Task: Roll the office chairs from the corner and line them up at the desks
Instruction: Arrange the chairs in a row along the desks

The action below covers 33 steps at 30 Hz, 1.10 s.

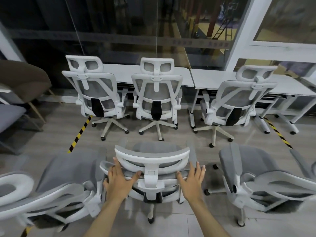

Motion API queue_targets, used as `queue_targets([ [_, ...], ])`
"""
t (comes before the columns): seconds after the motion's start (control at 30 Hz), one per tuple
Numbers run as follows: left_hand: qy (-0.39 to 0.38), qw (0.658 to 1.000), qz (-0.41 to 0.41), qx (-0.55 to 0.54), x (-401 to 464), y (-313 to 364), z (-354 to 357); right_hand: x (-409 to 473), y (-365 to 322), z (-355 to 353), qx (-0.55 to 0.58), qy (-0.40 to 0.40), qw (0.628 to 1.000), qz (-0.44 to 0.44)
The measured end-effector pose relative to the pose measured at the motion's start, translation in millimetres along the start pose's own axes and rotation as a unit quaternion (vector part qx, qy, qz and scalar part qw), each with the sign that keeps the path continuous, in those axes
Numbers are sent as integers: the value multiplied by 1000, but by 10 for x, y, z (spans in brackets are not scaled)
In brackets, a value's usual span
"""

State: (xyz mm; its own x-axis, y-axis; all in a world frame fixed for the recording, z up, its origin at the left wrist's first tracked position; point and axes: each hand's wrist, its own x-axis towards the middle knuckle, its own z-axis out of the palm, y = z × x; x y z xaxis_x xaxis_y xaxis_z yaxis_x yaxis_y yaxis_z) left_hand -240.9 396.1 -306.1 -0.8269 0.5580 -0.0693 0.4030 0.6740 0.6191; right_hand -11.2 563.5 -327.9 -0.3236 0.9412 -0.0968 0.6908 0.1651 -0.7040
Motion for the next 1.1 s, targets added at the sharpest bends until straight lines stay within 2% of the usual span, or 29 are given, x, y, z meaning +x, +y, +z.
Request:
queue_targets([
  [0.57, 10, 999, 25, -22, 330, -196, -161, 117, -295, 256, -10, -10, 1000, 4],
  [1.1, 18, 999, 24, -19, 292, -149, -76, 195, -287, 141, -33, -30, 999, 3],
])
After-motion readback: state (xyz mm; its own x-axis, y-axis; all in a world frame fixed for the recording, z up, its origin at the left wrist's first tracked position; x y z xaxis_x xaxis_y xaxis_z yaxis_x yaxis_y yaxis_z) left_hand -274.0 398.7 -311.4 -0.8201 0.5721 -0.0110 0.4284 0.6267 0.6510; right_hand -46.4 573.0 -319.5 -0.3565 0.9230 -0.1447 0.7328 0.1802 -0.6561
